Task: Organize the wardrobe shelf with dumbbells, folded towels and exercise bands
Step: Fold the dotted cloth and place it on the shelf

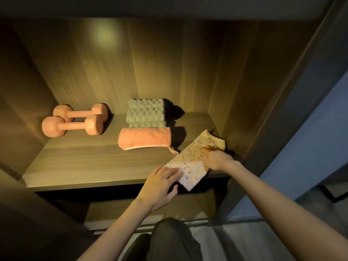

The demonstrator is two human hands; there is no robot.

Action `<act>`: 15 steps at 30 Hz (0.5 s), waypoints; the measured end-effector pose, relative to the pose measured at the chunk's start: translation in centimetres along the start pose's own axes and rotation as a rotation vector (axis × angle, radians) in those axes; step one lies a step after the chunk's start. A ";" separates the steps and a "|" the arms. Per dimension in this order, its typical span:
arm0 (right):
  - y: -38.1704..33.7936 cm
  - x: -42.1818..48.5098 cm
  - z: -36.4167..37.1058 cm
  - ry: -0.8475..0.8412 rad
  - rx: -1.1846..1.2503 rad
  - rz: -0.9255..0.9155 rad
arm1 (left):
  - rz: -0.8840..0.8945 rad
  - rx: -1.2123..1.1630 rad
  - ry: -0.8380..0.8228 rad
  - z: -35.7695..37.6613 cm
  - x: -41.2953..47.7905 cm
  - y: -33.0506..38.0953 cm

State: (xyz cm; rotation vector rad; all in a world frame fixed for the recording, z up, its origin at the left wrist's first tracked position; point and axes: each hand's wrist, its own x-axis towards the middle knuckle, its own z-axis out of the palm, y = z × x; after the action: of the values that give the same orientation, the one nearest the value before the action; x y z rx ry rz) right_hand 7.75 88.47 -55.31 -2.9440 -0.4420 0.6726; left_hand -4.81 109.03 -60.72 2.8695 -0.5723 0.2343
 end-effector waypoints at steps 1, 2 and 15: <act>-0.2 0.6 -0.3 -0.048 -0.026 0.026 | -0.015 -0.011 -0.006 0.1 0.4 0.1; -0.2 1.4 -0.5 -0.100 -0.031 0.054 | -0.033 -0.021 -0.012 0.2 0.8 0.2; 0.0 5.9 -1.7 0.144 -0.071 -0.093 | -0.141 -0.171 -0.090 1.0 5.3 2.4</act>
State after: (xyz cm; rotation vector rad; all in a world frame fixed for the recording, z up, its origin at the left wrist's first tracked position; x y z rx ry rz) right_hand 13.60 90.17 -56.20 -2.9889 -0.5962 0.4398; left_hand -0.79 104.68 -60.26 2.7489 -0.3824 0.0327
